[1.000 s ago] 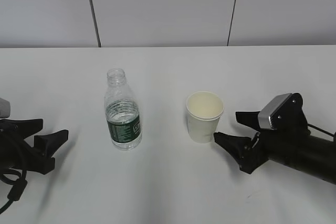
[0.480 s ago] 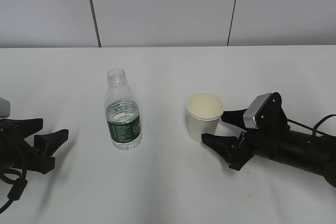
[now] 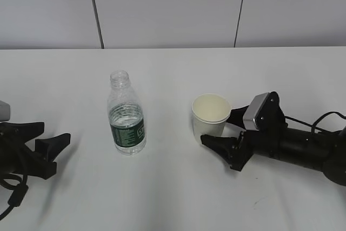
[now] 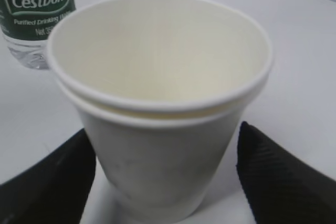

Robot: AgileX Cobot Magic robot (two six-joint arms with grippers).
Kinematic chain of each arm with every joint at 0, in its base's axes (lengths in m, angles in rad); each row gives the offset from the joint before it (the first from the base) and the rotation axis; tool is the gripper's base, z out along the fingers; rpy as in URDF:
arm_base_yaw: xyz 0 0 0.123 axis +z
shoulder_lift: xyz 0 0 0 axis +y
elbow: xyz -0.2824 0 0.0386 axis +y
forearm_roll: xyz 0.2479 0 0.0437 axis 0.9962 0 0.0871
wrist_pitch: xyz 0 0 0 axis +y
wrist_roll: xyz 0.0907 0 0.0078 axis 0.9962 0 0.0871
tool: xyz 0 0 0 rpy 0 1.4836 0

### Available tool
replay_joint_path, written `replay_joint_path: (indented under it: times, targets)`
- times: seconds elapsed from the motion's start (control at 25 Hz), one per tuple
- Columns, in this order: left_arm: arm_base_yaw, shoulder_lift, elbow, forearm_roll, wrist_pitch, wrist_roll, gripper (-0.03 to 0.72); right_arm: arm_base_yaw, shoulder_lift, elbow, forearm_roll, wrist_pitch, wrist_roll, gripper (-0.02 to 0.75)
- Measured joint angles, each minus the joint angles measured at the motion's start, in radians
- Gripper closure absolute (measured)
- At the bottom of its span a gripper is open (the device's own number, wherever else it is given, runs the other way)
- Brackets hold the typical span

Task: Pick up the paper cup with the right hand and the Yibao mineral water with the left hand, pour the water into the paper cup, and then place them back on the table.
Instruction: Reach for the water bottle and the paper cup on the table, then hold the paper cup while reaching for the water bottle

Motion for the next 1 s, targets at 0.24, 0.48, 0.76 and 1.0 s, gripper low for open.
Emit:
replay_joint_path:
  times: [0.24, 0.48, 0.76, 1.0]
  targets:
    - [0.0, 0.0, 0.0, 0.001, 0.0, 0.0, 0.239, 0.0, 0.032, -0.02, -0.007, 0.0, 0.0, 0.104]
    - [0.0, 0.0, 0.0, 0.018, 0.0, 0.0, 0.239, 0.0, 0.032, -0.03, -0.03, 0.0, 0.0, 0.136]
    - [0.0, 0.0, 0.0, 0.022, 0.0, 0.0, 0.239, 0.0, 0.032, -0.05, -0.049, 0.0, 0.045, 0.145]
    - [0.0, 0.0, 0.0, 0.022, 0.0, 0.0, 0.239, 0.0, 0.034, -0.058, -0.072, 0.0, 0.049, 0.145]
